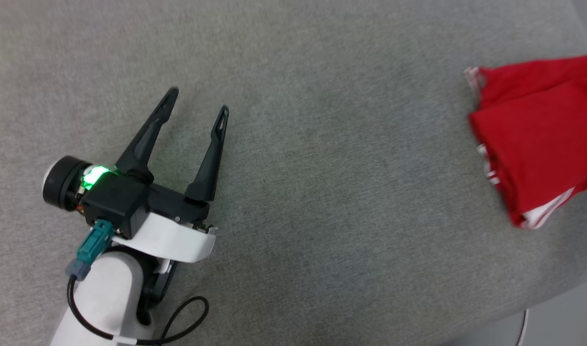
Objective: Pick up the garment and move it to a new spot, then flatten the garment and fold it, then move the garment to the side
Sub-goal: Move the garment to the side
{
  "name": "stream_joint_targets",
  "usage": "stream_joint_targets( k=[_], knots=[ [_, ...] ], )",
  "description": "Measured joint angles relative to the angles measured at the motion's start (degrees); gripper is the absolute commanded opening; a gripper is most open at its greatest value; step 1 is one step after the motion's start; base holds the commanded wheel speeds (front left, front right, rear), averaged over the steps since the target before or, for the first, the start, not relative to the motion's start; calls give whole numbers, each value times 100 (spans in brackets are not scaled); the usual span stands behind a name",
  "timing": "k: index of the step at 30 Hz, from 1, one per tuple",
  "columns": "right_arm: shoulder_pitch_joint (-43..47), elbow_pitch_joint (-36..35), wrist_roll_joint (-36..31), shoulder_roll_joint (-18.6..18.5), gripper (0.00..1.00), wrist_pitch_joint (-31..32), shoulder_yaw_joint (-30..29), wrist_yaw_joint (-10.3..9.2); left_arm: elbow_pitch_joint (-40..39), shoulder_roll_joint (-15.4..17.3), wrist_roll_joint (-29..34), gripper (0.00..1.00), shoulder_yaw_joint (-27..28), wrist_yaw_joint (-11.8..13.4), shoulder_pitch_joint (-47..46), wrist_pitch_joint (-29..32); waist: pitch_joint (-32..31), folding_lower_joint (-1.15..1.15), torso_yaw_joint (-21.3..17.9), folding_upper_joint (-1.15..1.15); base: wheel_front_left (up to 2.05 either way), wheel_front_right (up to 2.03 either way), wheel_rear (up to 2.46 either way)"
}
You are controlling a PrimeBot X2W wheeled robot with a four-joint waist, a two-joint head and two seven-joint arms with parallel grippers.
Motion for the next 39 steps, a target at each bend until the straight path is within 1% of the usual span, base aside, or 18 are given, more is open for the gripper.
stream_joint_targets(
  k=[5, 11, 12, 13, 14, 15, 20, 22, 26, 31, 36, 39],
  knots=[
    [-410, 319, -363, -158, 0, -275, -548, 1, -127, 54, 20, 100, -138, -48, -320, 42, 460, 0, 106, 0, 0, 0, 0],
    [-665, 760, -749, -157, 0, -566, -1010, 0, -160, 97, 19, 100, -202, -58, -480, -23, 777, 0, 360, 0, 0, 0, 0],
    [-666, 827, -846, -132, 7, -683, -1046, 0, -148, 93, 16, 100, -204, -57, -480, -44, 802, 0, 402, 0, 0, 0, 0],
    [-675, 899, -927, -96, 41, -742, -1122, 1, -123, 87, 15, 100, -212, -55, -483, -64, 820, 0, 445, 0, 0, 0, 0],
    [-689, 979, -975, -75, 100, -787, -1177, 0, -91, 79, 11, 100, -221, -49, -483, -87, 826, 0, 484, 0, 0, 0, 0],
    [-691, 999, -1053, -57, 100, -976, -1214, 1, -58, 69, 1, 100, -227, -47, -483, -100, 822, 0, 519, 0, 0, 0, 0],
    [-739, 1302, -1370, -71, 100, -1473, -1537, 1, 129, 12, -46, 100, -257, 0, -465, -238, 639, -1, 624, 0, 0, 0, 0],
    [-732, 1381, -1477, -123, 100, -1762, -1560, 2, 234, -33, -98, 100, -276, 10, -411, -296, 513, -1, 662, 0, 0, 0, 0],
    [-626, 1534, -1480, -254, 100, -2253, -1552, 1, 467, -169, -199, 100, -314, 56, -261, -411, 192, -1, 754, 0, 0, 0, 0],
    [-263, 1666, -1163, -388, 100, -2716, -1271, 1, 768, -336, -330, 100, -335, 126, 44, -525, -308, -2, 910, 0, 0, 0, 0],
    [266, 1726, -802, -386, 100, -3155, -954, 0, 1018, -443, -456, 100, -316, 218, 430, -592, -835, -2, 1109, 0, 0, 0, 0],
    [613, 1719, -554, -311, 100, -3356, -781, 0, 1160, -512, -579, 100, -279, 254, 667, -602, -1146, -3, 1250, 0, 0, 0, 0]
  ],
)
